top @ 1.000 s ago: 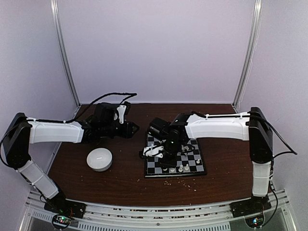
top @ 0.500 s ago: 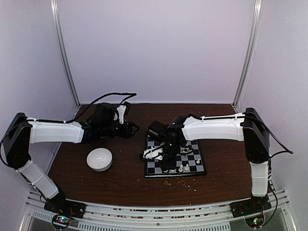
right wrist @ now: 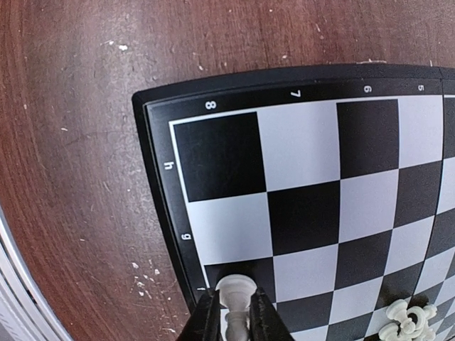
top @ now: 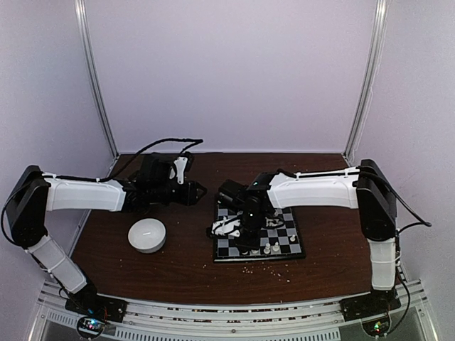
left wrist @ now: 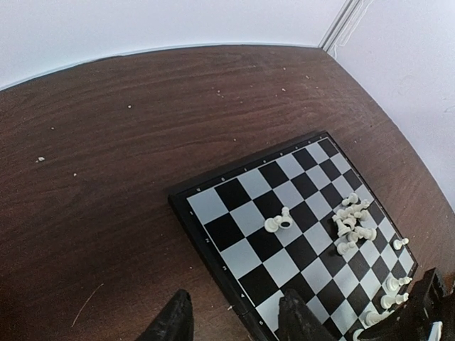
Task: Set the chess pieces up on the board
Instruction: Place the bishop on c1, then pick up the pawn from the chessboard.
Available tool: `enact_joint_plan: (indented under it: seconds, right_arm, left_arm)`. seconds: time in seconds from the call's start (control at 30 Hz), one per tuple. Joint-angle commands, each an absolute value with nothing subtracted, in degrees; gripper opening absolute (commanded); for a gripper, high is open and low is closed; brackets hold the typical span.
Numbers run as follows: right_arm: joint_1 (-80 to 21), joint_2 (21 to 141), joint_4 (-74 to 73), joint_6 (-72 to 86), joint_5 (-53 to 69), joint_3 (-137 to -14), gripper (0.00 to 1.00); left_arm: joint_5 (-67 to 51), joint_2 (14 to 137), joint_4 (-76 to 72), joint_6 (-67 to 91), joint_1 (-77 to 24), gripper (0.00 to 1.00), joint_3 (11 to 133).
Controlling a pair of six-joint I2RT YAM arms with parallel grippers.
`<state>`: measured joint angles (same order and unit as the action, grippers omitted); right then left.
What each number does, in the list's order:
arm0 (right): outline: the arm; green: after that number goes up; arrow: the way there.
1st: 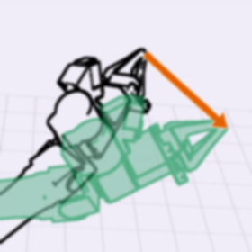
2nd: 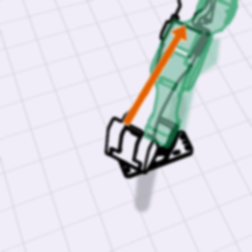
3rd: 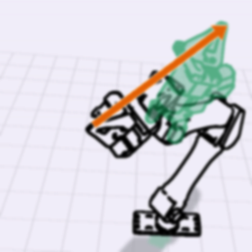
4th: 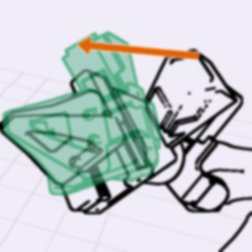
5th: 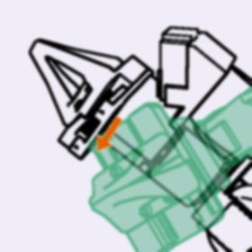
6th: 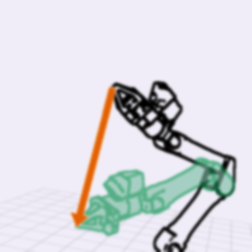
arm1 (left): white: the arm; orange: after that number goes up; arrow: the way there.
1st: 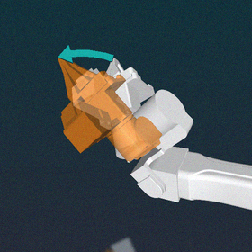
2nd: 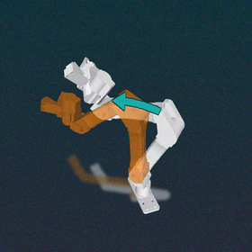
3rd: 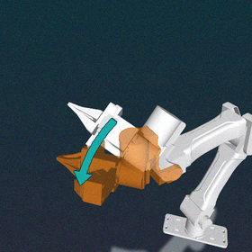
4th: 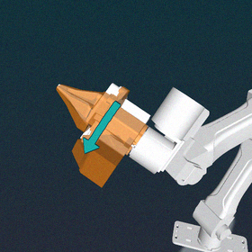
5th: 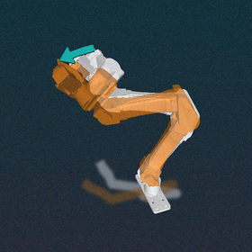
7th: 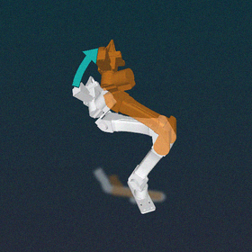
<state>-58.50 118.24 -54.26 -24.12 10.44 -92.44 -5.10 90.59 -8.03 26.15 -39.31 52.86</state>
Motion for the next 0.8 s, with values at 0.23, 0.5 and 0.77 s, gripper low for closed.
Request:
enact_joint_plan:
  seconds: [0.23, 0.5, 0.77]
  right_arm:
    - [-58.44, 115.72, -54.20, -22.69, 9.63, -94.66, 0.37]
    - [-52.12, 103.38, -57.13, -21.63, 20.93, -96.14, 0.49]
    - [-33.97, 92.04, -50.64, -19.56, 28.76, -84.74, 0.49]
  left_arm:
    - [-6.49, 91.57, -10.06, 26.06, -39.20, 0.42, 54.11]
    - [-8.19, 91.90, -0.57, 17.85, -39.20, 0.44, 60.73]
    - [-18.06, 100.20, 11.28, 10.44, -39.47, 0.46, 75.77]
